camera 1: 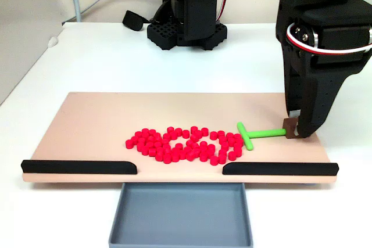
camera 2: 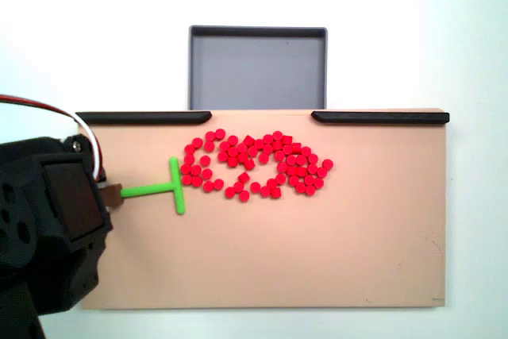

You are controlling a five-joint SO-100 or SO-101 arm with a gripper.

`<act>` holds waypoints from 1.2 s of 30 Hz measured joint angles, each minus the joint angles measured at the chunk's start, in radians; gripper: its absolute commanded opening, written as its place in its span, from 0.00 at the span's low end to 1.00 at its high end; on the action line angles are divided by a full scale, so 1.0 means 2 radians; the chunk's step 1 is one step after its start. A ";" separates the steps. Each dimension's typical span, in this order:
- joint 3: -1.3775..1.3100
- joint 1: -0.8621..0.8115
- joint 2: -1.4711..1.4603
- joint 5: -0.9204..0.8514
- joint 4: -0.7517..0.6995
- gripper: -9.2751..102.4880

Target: Gather the left side granules

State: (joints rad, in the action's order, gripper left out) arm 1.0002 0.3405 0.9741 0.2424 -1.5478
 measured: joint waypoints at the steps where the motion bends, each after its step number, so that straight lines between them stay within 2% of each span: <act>1: 0.000 0.000 0.000 0.000 0.000 0.08; 36: -0.002 -0.012 -0.003 -0.014 -0.001 0.08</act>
State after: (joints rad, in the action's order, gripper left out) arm 0.9971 0.3175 0.9679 0.2148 -1.5493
